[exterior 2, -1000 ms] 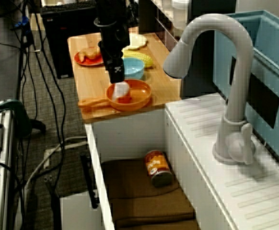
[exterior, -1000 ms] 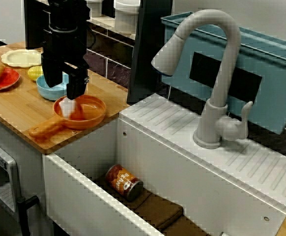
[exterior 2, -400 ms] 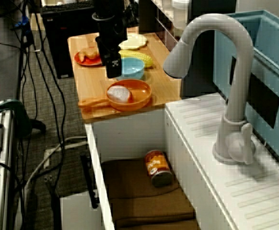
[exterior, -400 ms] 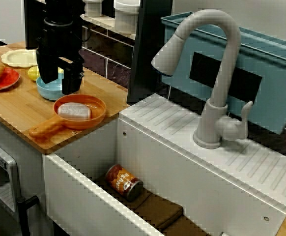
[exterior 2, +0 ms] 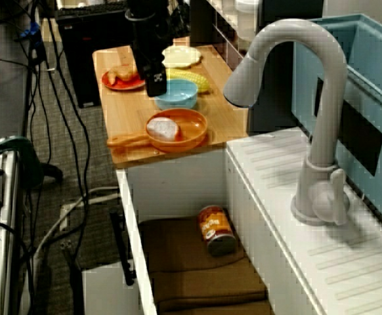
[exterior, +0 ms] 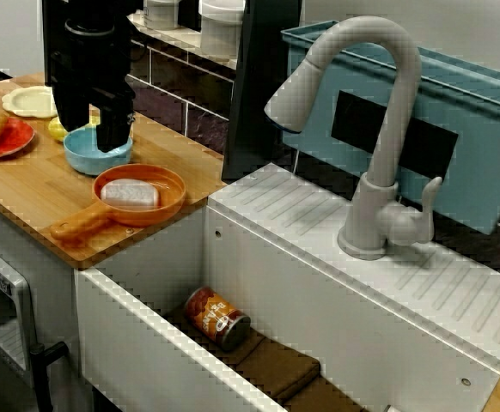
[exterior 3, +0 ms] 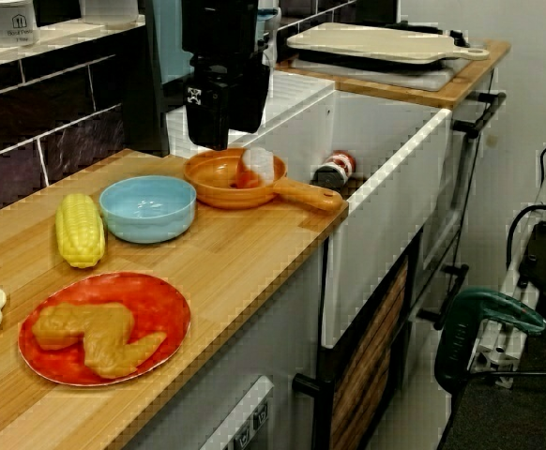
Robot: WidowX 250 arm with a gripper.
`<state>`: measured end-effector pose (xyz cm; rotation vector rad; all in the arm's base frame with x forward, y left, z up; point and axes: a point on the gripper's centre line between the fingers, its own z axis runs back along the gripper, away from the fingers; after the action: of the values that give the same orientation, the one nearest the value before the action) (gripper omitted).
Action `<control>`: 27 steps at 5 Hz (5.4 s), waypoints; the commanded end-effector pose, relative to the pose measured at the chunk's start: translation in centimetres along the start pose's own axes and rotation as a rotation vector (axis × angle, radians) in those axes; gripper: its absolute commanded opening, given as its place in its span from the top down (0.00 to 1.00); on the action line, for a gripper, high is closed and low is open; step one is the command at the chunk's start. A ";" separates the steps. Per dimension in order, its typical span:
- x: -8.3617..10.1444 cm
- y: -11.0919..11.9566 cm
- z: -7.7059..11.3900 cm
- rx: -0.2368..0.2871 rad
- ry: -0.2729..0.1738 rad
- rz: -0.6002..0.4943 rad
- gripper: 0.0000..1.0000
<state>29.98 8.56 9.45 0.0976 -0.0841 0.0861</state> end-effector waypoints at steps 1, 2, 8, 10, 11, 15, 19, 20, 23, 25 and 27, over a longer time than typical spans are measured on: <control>0.8 2.8 2.0 0.028 -0.038 0.074 0.00; 0.9 3.5 1.9 0.040 -0.038 0.096 0.00; 0.7 6.6 0.4 0.027 -0.029 0.574 0.00; 0.7 7.1 0.2 -0.035 -0.004 0.671 0.00; 0.6 7.0 -0.2 -0.077 -0.007 0.712 0.00; 0.5 6.3 -1.6 -0.106 -0.021 0.768 0.00; 0.2 6.2 -2.1 -0.130 -0.006 0.789 0.00; 0.0 6.2 -1.9 -0.133 -0.010 0.785 0.00; -0.1 7.1 -1.0 -0.091 -0.030 0.658 0.00; 2.5 7.3 -0.2 -0.008 -0.073 0.166 0.00; 3.7 6.0 0.2 0.019 -0.054 -0.346 0.00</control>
<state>33.40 14.22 8.13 0.0978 -0.0714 -0.2512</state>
